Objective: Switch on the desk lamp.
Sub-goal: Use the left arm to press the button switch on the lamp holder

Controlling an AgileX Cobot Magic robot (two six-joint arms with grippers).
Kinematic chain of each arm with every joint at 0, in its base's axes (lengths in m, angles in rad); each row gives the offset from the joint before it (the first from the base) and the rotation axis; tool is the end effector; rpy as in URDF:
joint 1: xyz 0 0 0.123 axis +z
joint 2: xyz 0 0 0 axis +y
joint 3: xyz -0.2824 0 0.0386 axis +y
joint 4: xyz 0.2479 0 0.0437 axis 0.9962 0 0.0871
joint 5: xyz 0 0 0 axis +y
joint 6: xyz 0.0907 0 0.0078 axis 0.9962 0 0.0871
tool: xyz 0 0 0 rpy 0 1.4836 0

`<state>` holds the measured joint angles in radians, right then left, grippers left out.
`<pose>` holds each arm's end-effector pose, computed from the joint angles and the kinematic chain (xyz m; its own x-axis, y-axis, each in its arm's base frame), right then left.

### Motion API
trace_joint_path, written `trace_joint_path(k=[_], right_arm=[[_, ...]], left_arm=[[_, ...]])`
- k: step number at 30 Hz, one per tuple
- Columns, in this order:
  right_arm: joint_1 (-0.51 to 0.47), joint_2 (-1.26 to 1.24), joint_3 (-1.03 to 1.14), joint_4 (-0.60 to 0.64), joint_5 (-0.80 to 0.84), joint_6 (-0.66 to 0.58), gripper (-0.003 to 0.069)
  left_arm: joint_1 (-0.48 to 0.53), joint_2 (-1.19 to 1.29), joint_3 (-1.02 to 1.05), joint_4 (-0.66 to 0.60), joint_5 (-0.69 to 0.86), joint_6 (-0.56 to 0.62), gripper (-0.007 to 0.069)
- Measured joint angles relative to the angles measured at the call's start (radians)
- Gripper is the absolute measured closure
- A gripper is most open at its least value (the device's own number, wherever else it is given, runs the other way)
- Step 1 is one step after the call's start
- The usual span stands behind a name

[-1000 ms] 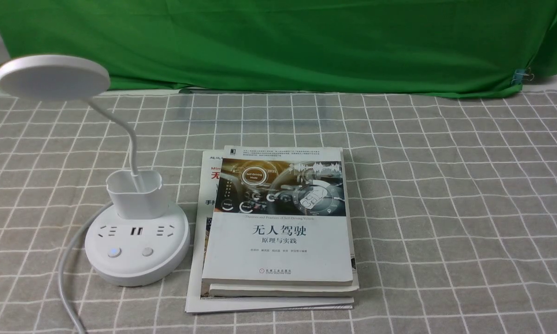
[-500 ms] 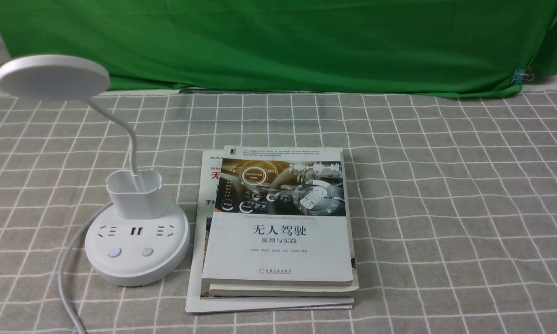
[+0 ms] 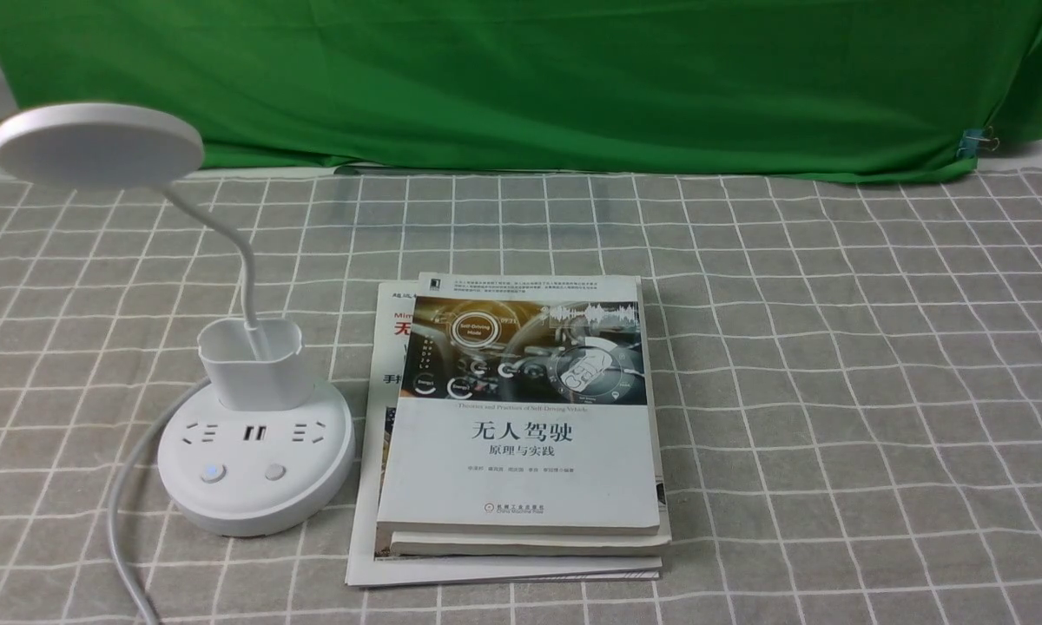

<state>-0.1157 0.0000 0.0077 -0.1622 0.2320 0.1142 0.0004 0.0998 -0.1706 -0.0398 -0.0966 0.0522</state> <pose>0.0550 -0.0098 0.1897 -0.1545 -0.0260 -0.9876 0.1452 0.9882 -0.0488 0.0552 0.0004 0.2735 0.2517 0.0127 -0.9677 -0.0073 0.9999 0.0112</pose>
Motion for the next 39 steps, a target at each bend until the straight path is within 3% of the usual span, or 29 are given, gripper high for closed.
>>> trace_joint_path(k=[6, 10, 15, 19, 21, 23, 24, 26, 29, 32, 37, 39], right_arm=[[0.0, 0.001, 0.0, 0.0, 0.0, 0.0, 0.0414], [0.0, 0.0, 0.0, 0.0, 0.0, 0.0, 0.0414], [0.0, 0.001, 0.0, 0.0, 0.0, 0.0, 0.0414], [0.0, 0.001, 0.0, 0.0, 0.0, 0.0, 0.0414], [0.0, 0.001, 0.0, 0.0, 0.0, 0.0, 0.0414], [0.0, 0.001, 0.0, 0.0, 0.0, 0.0, 0.0414], [0.0, 0.0, 0.0, 0.0, 0.0, 0.0, 0.0414], [0.0, 0.001, 0.0, 0.0, 0.0, 0.0, 0.0414], [0.0, 0.0, 0.0, 0.0, 0.0, 0.0, 0.0414], [0.0, 0.0, 0.0, 0.0, 0.0, 0.0, 0.0414], [0.0, 0.0, 0.0, 0.0, 0.0, 0.0, 0.0414], [0.0, 0.0, 0.0, 0.0, 0.0, 0.0, 0.0414]], left_arm=[[0.0, 0.28, -0.248, -0.013, 0.269, -0.018, 0.0606], [0.0, 0.444, -0.289, -0.026, 0.422, -0.025, 0.0606], [0.0, 0.598, -0.292, -0.03, 0.427, -0.025, 0.0606], [0.0, 0.692, -0.296, -0.21, 0.425, -0.016, 0.0606], [0.0, 0.735, -0.3, -0.269, 0.445, 0.017, 0.0606], [0.0, 0.837, -0.312, -0.378, 0.531, 0.185, 0.0606], [0.0, 0.846, -0.312, -0.386, 0.538, 0.185, 0.0606], [0.0, 0.953, -0.344, -0.462, 0.614, 0.311, 0.0606], [0.0, 1.057, -0.398, -0.497, 0.636, 0.347, 0.0606], [-0.016, 1.136, -0.448, -0.464, 0.623, 0.33, 0.0606], [-0.131, 1.205, -0.501, -0.255, 0.585, 0.156, 0.0606], [-0.22, 1.25, -0.532, -0.048, 0.571, -0.038, 0.0606]])
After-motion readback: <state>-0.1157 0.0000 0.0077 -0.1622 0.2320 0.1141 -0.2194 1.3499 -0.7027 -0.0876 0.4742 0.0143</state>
